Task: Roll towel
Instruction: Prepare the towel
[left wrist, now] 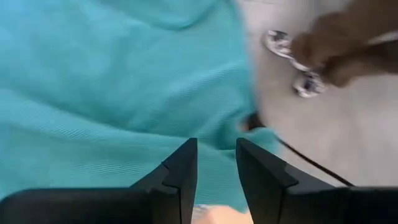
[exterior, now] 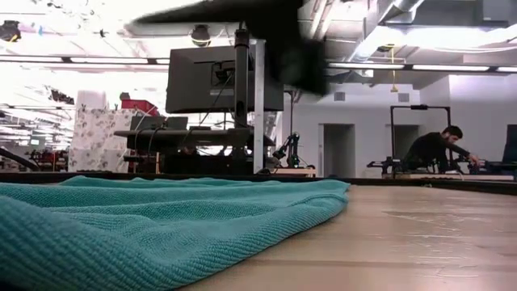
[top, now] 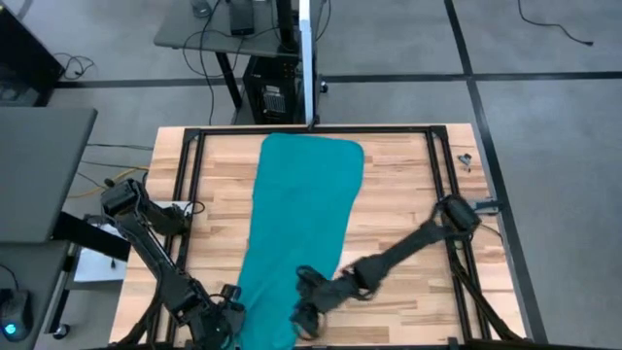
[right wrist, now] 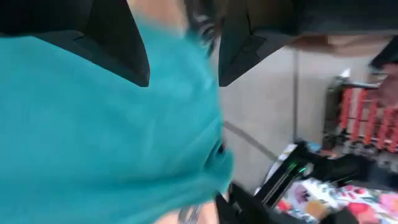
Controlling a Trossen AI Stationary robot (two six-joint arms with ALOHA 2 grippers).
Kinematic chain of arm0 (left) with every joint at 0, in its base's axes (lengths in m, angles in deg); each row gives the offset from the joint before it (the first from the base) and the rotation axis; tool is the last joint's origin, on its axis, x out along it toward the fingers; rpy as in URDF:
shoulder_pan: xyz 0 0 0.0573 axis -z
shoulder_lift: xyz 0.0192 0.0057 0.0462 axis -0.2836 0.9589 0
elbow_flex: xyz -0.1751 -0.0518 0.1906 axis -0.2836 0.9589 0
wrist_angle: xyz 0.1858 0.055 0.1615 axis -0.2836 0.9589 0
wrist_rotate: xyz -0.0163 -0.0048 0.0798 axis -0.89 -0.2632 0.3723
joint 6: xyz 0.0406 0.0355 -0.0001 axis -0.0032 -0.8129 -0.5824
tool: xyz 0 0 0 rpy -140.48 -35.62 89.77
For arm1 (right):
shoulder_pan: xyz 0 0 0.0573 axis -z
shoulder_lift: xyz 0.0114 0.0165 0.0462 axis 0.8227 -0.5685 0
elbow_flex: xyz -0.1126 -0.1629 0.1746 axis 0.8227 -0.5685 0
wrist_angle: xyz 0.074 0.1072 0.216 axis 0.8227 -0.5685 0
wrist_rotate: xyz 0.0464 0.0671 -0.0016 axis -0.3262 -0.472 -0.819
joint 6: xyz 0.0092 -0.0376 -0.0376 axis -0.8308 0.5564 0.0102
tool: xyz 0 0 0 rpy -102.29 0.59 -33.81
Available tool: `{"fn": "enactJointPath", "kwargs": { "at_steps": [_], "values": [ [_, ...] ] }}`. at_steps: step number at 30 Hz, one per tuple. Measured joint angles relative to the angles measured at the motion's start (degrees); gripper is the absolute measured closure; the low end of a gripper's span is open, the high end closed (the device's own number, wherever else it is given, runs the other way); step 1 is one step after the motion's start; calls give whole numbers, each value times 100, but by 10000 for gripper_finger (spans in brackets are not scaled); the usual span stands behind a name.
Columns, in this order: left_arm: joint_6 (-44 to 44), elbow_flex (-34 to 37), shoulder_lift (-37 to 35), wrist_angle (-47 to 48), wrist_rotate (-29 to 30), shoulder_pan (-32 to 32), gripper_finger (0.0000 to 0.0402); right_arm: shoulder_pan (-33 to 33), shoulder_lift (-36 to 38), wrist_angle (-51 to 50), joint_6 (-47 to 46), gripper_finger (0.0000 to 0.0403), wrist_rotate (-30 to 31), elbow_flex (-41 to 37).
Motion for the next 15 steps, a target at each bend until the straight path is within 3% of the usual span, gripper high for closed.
{"fn": "enactJointPath", "kwargs": {
  "at_steps": [9,15],
  "values": [
    [1152,1166,2,-1306,267,-190,306,192,-1245,-2119,778,229,-84,1948],
    [1255,1443,-26,-1623,285,-271,306,85,-1394,-3139,709,235,-50,2225]
  ]
}}
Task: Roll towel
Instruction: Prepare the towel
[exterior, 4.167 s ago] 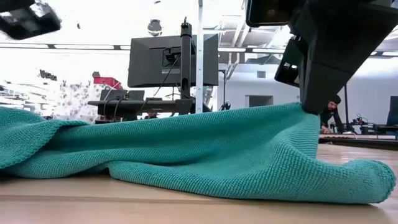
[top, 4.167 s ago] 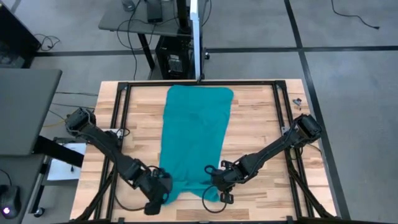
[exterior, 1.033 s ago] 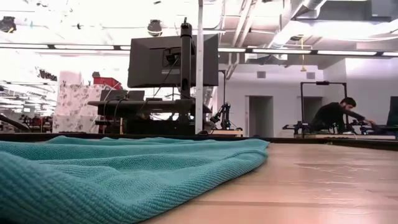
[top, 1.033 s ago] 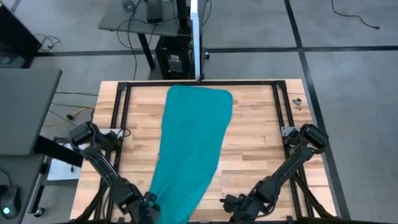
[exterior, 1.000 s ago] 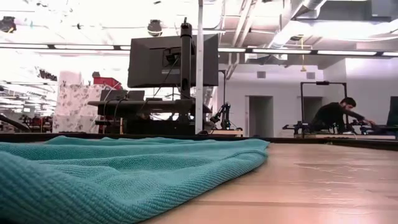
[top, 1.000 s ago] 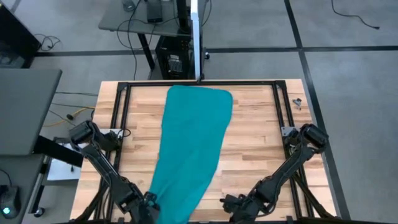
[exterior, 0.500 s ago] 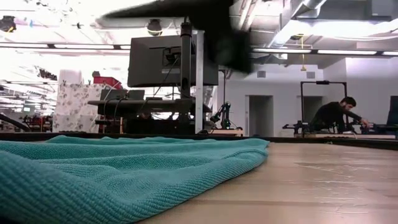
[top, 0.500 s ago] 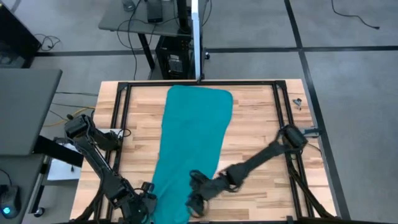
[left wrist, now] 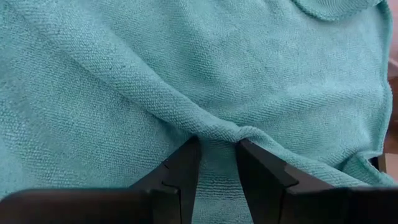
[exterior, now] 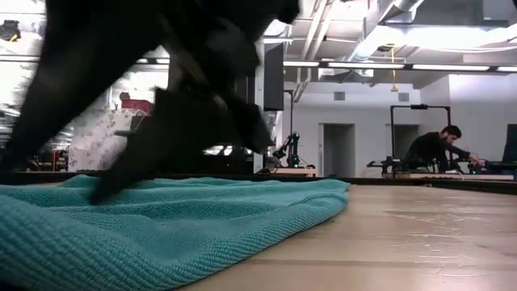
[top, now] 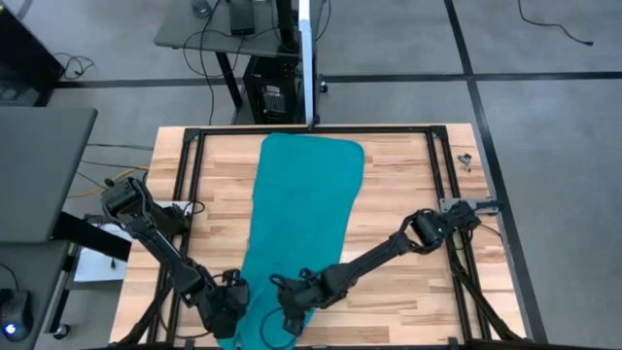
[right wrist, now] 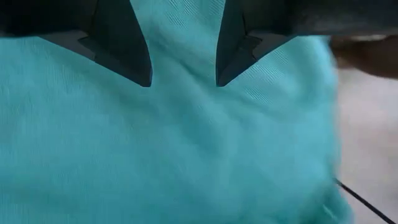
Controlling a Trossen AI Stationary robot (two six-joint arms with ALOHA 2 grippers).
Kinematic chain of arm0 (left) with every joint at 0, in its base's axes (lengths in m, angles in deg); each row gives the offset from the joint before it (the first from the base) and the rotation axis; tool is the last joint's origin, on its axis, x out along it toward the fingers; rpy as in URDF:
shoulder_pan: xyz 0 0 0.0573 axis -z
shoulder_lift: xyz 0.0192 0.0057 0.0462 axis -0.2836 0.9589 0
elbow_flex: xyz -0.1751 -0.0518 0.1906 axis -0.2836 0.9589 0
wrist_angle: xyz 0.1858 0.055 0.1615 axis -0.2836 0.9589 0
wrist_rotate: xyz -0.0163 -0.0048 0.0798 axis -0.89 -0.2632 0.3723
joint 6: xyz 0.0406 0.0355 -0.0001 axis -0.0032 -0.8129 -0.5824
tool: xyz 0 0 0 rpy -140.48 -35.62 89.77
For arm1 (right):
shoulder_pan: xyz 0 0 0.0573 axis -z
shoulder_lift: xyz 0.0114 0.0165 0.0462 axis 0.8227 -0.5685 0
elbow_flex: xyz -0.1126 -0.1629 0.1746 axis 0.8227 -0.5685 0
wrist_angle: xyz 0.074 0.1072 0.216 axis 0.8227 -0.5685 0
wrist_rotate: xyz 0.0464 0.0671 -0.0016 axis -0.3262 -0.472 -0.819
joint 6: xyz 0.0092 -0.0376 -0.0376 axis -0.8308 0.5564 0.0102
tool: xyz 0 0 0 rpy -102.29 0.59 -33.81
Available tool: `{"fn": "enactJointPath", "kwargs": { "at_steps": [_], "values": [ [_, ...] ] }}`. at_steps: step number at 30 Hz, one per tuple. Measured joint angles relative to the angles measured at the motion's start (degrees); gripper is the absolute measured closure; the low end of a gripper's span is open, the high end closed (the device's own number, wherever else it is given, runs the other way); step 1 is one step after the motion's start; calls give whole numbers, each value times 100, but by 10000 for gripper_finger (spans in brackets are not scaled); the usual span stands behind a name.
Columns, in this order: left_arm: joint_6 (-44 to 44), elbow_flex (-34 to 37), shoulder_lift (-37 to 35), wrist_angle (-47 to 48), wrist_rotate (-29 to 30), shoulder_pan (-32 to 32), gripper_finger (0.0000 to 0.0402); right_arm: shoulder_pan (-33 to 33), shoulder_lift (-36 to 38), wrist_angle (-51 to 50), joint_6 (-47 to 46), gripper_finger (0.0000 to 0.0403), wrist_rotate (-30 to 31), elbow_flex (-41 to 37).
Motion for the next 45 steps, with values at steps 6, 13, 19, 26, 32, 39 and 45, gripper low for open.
{"fn": "enactJointPath", "kwargs": {
  "at_steps": [6,13,19,26,32,39,45],
  "values": [
    [-233,54,8,-171,108,-45,306,14,14,-265,-73,240,-59,7],
    [-177,51,11,-23,152,-59,306,-402,52,-485,-115,251,-845,13],
    [-66,53,15,200,177,-64,306,-907,306,-1612,-540,261,-895,1],
    [-117,60,17,254,178,-64,306,-1364,761,-3268,-1235,262,-834,-4],
    [-163,-6,-183,335,106,-183,306,-1641,860,-3036,-1988,262,-241,-8],
    [-496,-143,-576,214,111,-661,306,-1109,860,-1573,-2801,262,1133,2],
    [-985,-138,-238,-76,72,-1141,306,-494,798,-1135,-2900,262,1233,3]
  ]
}}
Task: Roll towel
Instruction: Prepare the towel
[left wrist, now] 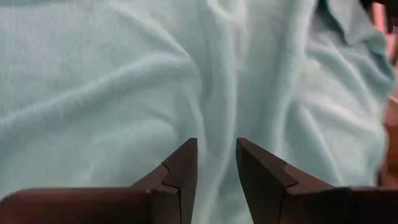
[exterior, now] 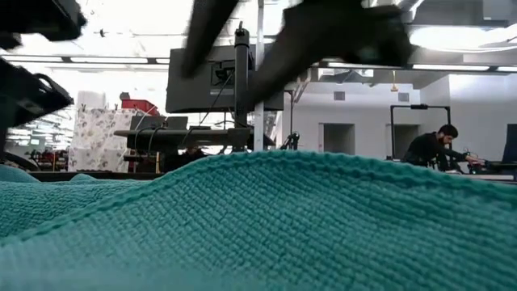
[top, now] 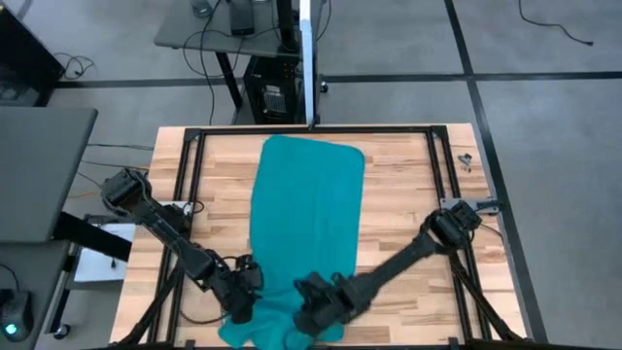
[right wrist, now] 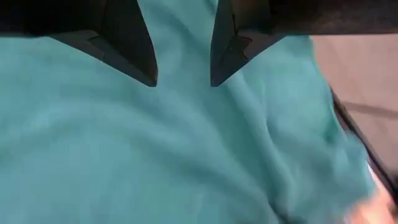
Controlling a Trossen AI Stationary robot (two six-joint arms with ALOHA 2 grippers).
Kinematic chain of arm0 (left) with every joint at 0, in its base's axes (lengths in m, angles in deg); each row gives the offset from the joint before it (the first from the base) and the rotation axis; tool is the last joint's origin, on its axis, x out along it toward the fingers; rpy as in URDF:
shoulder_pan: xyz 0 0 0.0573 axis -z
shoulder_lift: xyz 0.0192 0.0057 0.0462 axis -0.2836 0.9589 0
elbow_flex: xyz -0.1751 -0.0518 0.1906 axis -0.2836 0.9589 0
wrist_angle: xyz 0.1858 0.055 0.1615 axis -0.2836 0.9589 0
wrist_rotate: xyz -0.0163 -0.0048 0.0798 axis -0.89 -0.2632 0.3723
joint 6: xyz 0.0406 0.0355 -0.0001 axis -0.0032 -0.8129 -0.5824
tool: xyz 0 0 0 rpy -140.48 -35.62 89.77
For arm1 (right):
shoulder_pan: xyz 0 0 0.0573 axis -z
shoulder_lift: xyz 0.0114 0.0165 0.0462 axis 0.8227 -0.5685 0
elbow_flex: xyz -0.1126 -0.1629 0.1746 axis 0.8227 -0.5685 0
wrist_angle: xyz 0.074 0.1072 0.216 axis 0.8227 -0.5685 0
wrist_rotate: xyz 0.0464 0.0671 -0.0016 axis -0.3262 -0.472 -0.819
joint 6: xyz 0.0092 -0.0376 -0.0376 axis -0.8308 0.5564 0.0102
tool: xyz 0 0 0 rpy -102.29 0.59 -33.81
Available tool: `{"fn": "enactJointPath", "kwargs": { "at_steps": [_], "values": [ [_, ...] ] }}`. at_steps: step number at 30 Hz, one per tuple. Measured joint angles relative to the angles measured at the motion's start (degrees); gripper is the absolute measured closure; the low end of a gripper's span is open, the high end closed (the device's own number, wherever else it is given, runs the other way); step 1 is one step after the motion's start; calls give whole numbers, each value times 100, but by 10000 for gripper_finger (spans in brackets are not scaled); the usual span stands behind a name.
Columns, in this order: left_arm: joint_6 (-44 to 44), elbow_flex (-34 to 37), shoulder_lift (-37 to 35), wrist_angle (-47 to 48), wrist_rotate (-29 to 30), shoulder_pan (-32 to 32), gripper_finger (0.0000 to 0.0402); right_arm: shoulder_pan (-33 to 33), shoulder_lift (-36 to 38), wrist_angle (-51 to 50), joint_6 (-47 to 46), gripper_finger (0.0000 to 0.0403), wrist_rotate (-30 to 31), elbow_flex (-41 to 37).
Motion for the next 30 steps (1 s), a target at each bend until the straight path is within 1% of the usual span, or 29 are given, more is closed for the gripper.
{"fn": "enactJointPath", "kwargs": {
  "at_steps": [1,4,11,15,17,21,25,30],
  "values": [
    [-100,3,82,-123,-74,-76,306,16,-39,214,56,262,-60,4],
    [-284,-1,259,-452,-229,-302,306,-52,-162,378,57,262,-234,-6],
    [-568,123,437,-462,-232,-797,306,-309,-231,159,-273,262,-311,-6],
    [-408,471,415,-568,-212,-1179,307,-300,-231,66,-321,262,-319,-6],
    [-355,578,392,-609,-196,-1302,307,-234,-231,67,-582,262,-283,-6],
    [-455,626,393,-590,-112,-1509,307,-91,-331,145,-696,262,-227,-8],
    [-370,630,396,-427,100,-1817,307,-2,-416,418,-788,262,-382,-1],
    [-395,630,396,-345,115,-2043,307,-30,-423,368,-789,262,-466,-2]
  ]
}}
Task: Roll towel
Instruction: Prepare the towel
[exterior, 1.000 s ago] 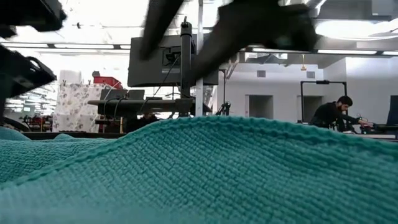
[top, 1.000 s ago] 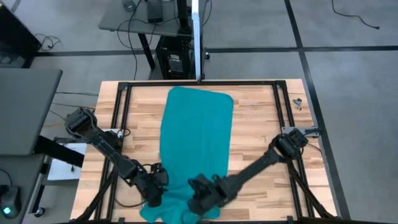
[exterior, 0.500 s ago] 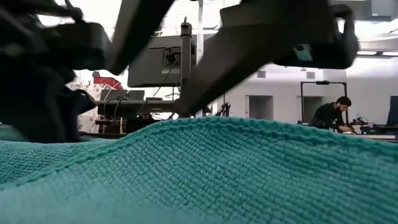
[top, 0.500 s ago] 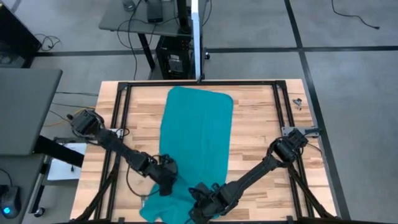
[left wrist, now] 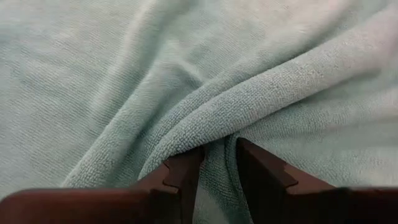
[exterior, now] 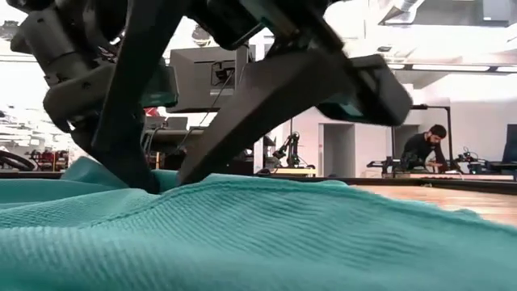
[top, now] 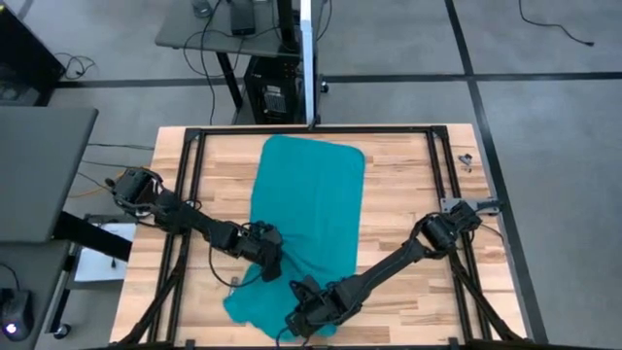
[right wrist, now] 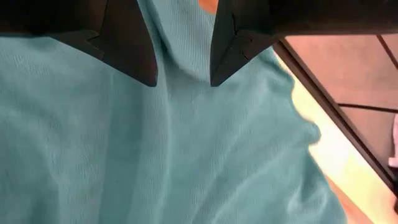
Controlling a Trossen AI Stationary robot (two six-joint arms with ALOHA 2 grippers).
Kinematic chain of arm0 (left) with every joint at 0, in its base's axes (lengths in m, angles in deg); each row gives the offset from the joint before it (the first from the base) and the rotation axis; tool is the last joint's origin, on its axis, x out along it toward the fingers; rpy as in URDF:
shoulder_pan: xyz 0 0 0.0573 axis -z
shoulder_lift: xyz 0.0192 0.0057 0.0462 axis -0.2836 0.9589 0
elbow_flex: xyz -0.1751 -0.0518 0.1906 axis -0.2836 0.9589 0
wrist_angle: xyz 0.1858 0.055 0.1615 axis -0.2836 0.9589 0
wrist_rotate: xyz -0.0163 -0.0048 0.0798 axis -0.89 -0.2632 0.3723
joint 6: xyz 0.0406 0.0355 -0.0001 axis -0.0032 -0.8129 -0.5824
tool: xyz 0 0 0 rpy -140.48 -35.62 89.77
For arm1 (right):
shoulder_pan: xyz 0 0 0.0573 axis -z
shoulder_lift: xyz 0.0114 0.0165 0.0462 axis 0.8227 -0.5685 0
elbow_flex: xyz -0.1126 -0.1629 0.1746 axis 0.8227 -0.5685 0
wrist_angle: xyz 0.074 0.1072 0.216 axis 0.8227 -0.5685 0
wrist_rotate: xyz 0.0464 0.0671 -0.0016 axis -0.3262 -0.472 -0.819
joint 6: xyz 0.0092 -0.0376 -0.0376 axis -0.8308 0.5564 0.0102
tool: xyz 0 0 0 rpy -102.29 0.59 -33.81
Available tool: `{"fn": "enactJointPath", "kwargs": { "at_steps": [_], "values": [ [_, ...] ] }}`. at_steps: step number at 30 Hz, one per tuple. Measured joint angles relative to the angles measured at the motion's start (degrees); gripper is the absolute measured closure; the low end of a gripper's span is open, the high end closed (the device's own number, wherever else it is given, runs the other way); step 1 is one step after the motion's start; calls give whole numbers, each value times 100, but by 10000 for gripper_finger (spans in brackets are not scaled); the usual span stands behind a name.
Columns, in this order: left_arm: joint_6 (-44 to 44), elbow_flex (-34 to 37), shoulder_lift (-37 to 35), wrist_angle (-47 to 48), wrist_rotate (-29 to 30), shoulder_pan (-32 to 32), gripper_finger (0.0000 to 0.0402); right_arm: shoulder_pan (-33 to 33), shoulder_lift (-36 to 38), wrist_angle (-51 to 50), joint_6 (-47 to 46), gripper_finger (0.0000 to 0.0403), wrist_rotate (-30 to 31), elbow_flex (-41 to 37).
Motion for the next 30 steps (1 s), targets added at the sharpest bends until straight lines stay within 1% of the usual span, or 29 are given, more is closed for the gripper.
{"fn": "enactJointPath", "kwargs": {
  "at_steps": [3,7,11,14,18,22,26,30],
  "values": [
    [-22,0,0,-36,-17,-12,307,5,-2,-98,-2,262,-4,0],
    [-29,20,5,-160,0,18,307,74,-169,98,-148,262,-21,7],
    [-141,20,6,-146,-30,14,306,64,-357,721,-242,262,-336,0],
    [-195,15,6,-113,-40,15,306,-81,-365,868,-255,262,-446,0],
    [-204,13,6,-101,-53,7,306,-320,-329,809,-254,262,-504,0],
    [-291,11,6,-94,-96,-18,306,-592,-306,565,-359,262,-800,0],
    [-298,11,6,-94,-113,-19,306,-860,-251,179,-722,262,-722,0],
    [-321,11,6,-92,-120,-30,306,-1056,-236,33,-914,262,-623,28]
  ]
}}
